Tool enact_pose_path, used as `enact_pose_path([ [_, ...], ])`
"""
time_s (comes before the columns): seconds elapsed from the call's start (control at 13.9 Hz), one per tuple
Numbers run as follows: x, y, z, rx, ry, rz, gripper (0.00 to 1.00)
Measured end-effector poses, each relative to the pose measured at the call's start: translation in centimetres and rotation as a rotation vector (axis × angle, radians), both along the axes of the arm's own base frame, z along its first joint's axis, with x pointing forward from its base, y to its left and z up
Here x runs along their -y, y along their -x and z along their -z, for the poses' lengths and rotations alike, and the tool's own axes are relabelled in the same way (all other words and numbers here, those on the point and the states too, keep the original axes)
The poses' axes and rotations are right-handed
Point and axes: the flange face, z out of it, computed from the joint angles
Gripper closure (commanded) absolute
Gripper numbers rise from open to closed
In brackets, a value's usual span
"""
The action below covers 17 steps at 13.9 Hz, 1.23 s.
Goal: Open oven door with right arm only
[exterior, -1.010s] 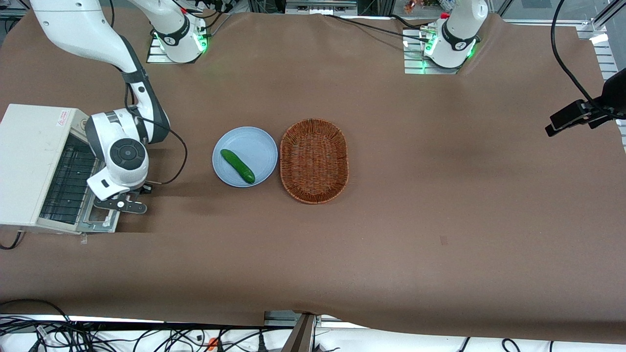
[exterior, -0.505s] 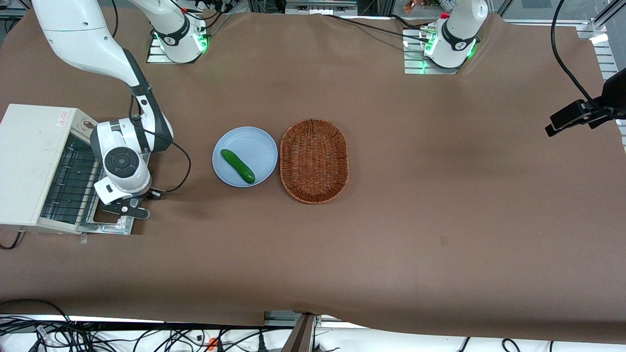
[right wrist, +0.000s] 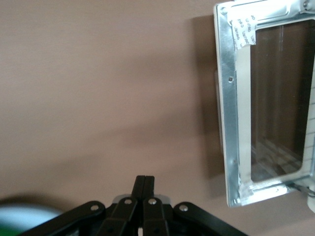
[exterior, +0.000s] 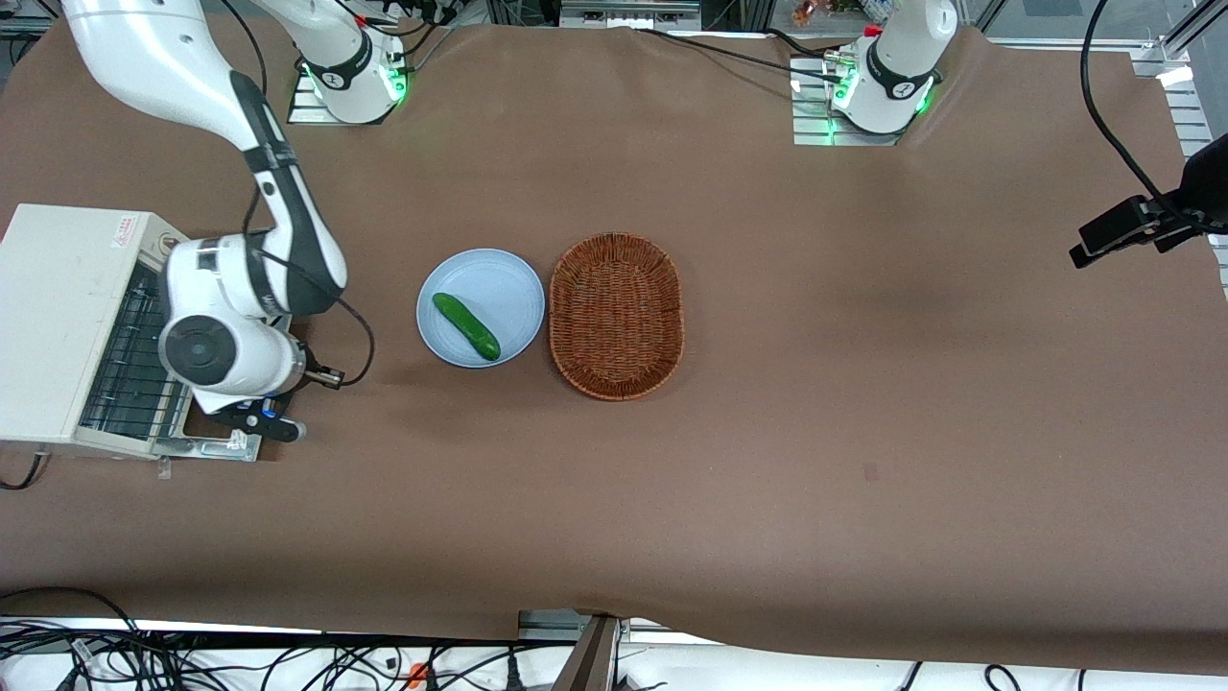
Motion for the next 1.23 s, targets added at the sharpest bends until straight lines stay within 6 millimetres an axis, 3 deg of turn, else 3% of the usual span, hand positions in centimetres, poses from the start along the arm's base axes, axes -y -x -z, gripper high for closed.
enact_pose_path([
  [0.07, 1.1, -0.5, -2.6, -0.022, -0.046, -0.023, 0.22],
  [0.14, 2.7, -0.8, -5.0, -0.034, -0.081, -0.044, 0.0],
  [0.36, 6.6, -0.1, -13.3, -0.023, -0.138, -0.112, 0.0],
  [0.58, 7.3, 3.4, -22.9, 0.028, -0.143, -0.127, 0.0],
  [0.79, 9.1, 6.5, -29.4, 0.104, -0.147, -0.149, 0.0],
  [0.94, 9.4, 7.6, -30.8, 0.127, -0.149, -0.151, 0.0],
  [1.23, 10.4, 9.8, -27.5, 0.181, -0.16, -0.168, 0.0],
])
